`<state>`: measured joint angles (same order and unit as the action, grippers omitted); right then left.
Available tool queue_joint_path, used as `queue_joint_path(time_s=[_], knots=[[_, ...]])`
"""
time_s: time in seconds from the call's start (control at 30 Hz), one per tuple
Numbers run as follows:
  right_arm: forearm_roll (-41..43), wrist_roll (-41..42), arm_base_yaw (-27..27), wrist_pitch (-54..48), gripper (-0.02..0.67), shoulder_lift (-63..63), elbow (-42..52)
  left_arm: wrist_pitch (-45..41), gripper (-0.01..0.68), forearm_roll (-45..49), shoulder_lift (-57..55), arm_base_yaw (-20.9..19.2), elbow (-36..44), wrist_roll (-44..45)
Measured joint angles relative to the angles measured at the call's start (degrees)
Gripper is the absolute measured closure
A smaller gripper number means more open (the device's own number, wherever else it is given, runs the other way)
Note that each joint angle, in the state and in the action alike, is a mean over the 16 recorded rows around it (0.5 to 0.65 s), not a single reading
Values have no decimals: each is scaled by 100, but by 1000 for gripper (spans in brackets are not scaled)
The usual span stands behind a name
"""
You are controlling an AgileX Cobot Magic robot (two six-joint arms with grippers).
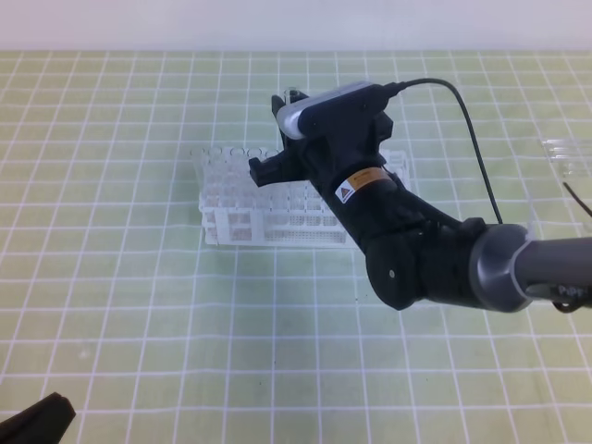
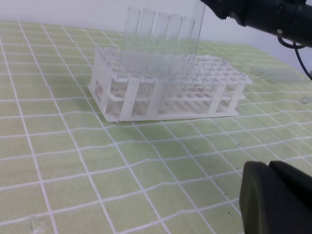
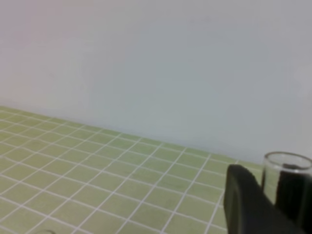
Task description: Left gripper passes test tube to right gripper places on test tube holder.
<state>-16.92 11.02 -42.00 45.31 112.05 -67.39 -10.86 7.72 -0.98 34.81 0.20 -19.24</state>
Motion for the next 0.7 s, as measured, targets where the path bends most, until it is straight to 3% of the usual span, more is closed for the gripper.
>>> queue_joint_path(time_s=[0.7], knots=[[0,-72,0,74,552,53,0,0,675,0,3,0,0,0]])
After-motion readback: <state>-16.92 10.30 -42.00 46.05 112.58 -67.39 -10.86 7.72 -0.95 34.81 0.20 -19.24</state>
